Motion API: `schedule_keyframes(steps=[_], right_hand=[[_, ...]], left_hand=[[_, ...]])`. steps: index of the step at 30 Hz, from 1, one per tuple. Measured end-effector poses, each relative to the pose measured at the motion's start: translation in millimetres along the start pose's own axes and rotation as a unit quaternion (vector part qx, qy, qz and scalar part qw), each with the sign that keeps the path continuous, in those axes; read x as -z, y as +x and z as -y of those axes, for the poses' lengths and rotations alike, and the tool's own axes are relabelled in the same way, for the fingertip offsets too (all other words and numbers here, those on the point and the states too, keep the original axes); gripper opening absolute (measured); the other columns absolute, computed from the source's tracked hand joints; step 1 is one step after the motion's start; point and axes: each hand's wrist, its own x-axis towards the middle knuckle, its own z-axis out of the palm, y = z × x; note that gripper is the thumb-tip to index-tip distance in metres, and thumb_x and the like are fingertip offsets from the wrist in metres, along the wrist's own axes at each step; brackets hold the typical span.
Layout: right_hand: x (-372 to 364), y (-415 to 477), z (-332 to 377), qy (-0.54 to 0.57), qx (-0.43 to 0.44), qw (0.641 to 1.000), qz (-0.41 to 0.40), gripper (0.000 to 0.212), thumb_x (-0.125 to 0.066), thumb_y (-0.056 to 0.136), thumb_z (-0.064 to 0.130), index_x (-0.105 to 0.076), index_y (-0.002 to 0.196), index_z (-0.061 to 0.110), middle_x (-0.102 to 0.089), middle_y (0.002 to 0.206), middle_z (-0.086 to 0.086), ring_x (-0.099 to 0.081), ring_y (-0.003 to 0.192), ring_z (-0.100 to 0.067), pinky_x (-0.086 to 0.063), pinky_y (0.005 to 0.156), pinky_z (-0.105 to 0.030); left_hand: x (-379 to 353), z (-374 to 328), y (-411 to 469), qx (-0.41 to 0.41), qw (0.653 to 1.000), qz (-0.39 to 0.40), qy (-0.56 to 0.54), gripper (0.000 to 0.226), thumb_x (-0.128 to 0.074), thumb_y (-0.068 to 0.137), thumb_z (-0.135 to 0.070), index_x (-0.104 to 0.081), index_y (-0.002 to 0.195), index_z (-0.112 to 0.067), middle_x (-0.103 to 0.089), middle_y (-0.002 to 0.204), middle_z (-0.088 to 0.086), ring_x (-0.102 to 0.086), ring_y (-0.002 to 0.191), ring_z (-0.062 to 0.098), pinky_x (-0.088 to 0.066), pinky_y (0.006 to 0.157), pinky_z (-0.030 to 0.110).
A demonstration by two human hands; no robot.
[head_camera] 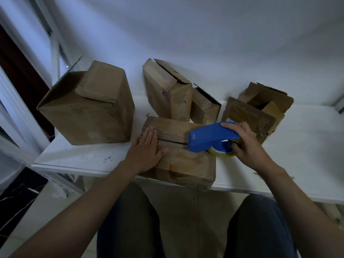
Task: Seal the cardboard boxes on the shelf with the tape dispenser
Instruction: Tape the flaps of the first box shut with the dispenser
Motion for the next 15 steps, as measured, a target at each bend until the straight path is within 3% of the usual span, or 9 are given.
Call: schedule_keyframes(steps=[5, 9, 15], right_hand=[[0.6, 0.1, 0.4, 0.003, -0.005, 1.0, 0.002, 0.091, -0.057, 0.088, -0.012, -0.032, 0.143, 0.056, -0.034, 0.117, 0.006, -0.042, 0.113, -0.006, -0.038, 0.096, -0.009], [2.0, 1.5, 2.2, 0.01, -0.008, 1.0, 0.013, 0.091, -0.058, 0.086, -0.012, -0.034, 0.143, 0.056, -0.036, 0.118, 0.003, -0.042, 0.114, -0.015, -0.041, 0.1, -0.026], [7.0, 3.6, 5.0, 0.018, -0.013, 1.0, 0.014, 0.084, -0.06, 0.084, -0.012, -0.043, 0.142, 0.045, -0.039, 0.118, -0.001, -0.043, 0.114, -0.01, -0.039, 0.099, -0.014]], left_hand=[[3.6, -44.8, 5.0, -0.091, 0.996, 0.022, -0.013, 0.087, -0.012, 0.098, -0.068, 0.008, 0.159, -0.009, 0.017, 0.166, 0.009, 0.016, 0.153, 0.019, 0.006, 0.125, 0.047], [1.9, -61.5, 15.7, -0.092, 0.995, 0.03, -0.04, 0.086, -0.014, 0.099, -0.067, 0.009, 0.159, -0.009, 0.017, 0.166, 0.009, 0.018, 0.152, 0.018, 0.006, 0.125, 0.046], [-2.8, -58.1, 17.1, -0.089, 0.995, 0.031, -0.039, 0.086, -0.014, 0.098, -0.068, 0.01, 0.159, -0.012, 0.019, 0.166, 0.006, 0.018, 0.152, 0.016, 0.009, 0.123, 0.041]])
